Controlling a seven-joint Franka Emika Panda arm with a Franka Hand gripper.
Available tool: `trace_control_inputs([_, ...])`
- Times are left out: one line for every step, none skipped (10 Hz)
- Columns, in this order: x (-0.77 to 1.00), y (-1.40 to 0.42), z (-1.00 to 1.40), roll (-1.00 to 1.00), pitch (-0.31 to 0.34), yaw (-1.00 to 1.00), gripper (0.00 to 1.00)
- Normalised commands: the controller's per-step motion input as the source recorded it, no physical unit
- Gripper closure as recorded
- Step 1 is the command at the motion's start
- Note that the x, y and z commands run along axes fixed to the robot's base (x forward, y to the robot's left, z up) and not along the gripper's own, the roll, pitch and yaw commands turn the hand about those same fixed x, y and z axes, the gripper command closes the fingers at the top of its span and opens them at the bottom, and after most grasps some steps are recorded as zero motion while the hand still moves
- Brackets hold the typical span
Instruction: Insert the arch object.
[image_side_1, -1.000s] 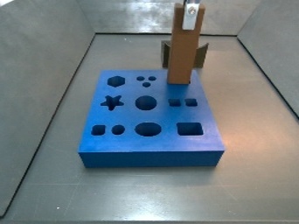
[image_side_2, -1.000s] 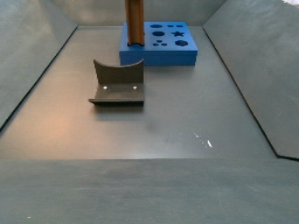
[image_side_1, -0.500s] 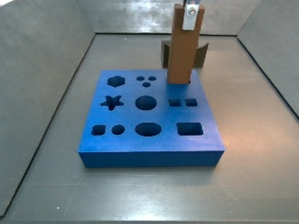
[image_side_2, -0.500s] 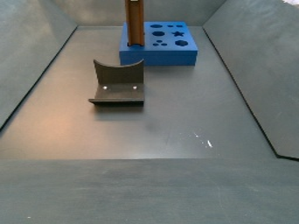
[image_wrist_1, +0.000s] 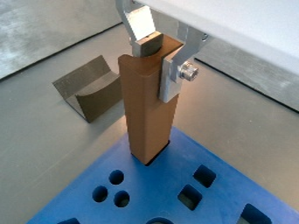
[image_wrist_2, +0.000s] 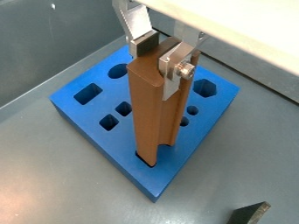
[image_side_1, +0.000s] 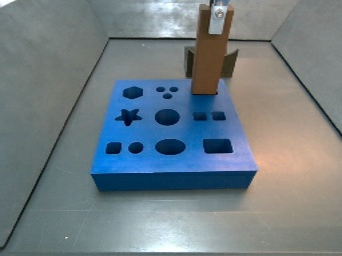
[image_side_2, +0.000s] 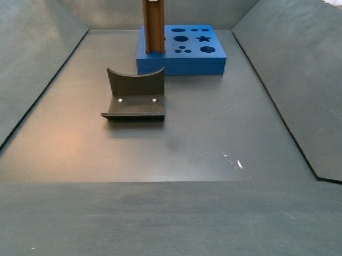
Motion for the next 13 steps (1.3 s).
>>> trace_control_inputs([0.0,0.0,-0.42,-0.01,-0.024,0.15,1.0])
trace_control_inputs([0.0,0.0,-0.4,-0.03,-0.016,0.24,1.0])
trace_control_inputs([0.0,0.0,-0.39,-0.01,-0.011,0.31,1.0])
trace_control_inputs([0.0,0.0,-0.4,-0.01,-0.007,0.37,1.0])
trace_control_inputs([-0.03,0.0,-0.39,0.0,0.0,0.33,1.0])
trace_control_inputs([0.0,0.0,-0.37,0.02,0.0,0.18,1.0])
trace_control_inputs([0.04,0.03,-0.33,0.05,0.0,0.0,1.0])
trace_control_inputs([0.09,0.07,-0.29,0.05,0.0,-0.01,1.0])
trace_control_inputs([0.09,0.07,-0.27,0.03,0.0,-0.04,1.0])
trace_control_inputs([0.03,0.07,-0.23,0.02,0.0,-0.05,1.0])
trace_control_inputs([0.0,0.08,-0.24,0.0,0.0,-0.04,1.0])
trace_control_inputs([-0.02,0.08,-0.24,0.0,-0.001,-0.12,1.0])
trace_control_inputs([-0.09,0.06,-0.22,0.0,-0.006,-0.17,1.0])
